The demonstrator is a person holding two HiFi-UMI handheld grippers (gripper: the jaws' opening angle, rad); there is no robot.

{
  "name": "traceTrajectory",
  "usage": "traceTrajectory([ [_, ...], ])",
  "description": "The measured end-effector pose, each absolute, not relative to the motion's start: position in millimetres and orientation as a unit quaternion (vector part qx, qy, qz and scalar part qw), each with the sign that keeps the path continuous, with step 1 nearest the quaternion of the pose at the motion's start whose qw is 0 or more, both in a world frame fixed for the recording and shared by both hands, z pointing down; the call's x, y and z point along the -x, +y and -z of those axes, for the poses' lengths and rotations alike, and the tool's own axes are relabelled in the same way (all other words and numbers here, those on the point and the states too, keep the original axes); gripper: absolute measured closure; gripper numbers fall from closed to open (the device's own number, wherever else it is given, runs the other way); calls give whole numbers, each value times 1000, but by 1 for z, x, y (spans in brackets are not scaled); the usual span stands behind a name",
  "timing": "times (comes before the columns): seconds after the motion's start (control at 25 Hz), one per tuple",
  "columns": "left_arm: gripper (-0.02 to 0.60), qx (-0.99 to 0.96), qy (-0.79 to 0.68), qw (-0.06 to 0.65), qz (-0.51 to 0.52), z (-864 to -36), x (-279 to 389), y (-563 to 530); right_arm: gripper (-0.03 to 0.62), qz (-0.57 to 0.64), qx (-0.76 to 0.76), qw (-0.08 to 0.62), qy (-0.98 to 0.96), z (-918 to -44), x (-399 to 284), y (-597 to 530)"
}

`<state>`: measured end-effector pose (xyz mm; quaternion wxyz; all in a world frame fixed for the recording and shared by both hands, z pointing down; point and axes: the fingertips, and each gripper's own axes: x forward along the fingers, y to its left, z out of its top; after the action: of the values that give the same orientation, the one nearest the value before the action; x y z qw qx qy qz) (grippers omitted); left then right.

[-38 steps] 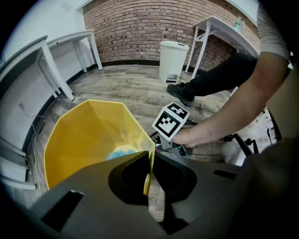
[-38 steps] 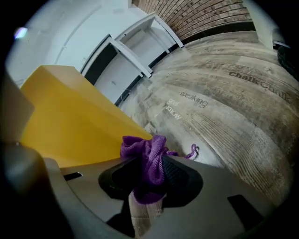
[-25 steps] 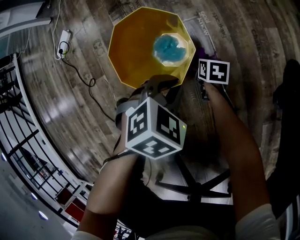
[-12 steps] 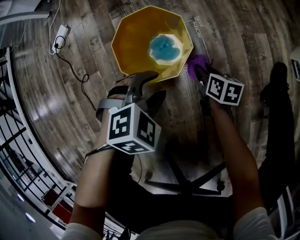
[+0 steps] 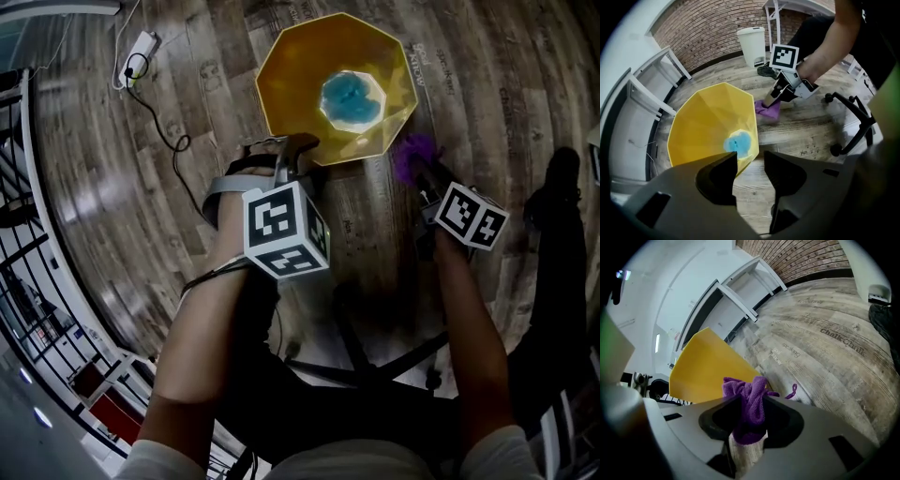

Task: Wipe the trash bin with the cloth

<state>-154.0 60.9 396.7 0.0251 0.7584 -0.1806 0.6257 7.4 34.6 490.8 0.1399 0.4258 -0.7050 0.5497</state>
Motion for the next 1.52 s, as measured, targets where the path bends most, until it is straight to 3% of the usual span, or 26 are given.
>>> traceTrajectory([
  [0.08, 454, -758, -177, 32, -626, -398, 151, 61, 453, -549, -425, 141, -706, -491, -6, 35],
  [0.56, 559, -792, -124, 96, -591, -401, 90, 82, 453, -543, -431, 122, -711, -484, -17, 18],
  [1.2, 563, -813, -196, 135, -532, -392, 71, 52, 453, -541, -341, -36, -768, -380, -3, -36],
  [1.52, 563, -814, -191, 143, -530, -400, 66, 54, 453, -529, -314, -64, -786, -368, 7, -42],
])
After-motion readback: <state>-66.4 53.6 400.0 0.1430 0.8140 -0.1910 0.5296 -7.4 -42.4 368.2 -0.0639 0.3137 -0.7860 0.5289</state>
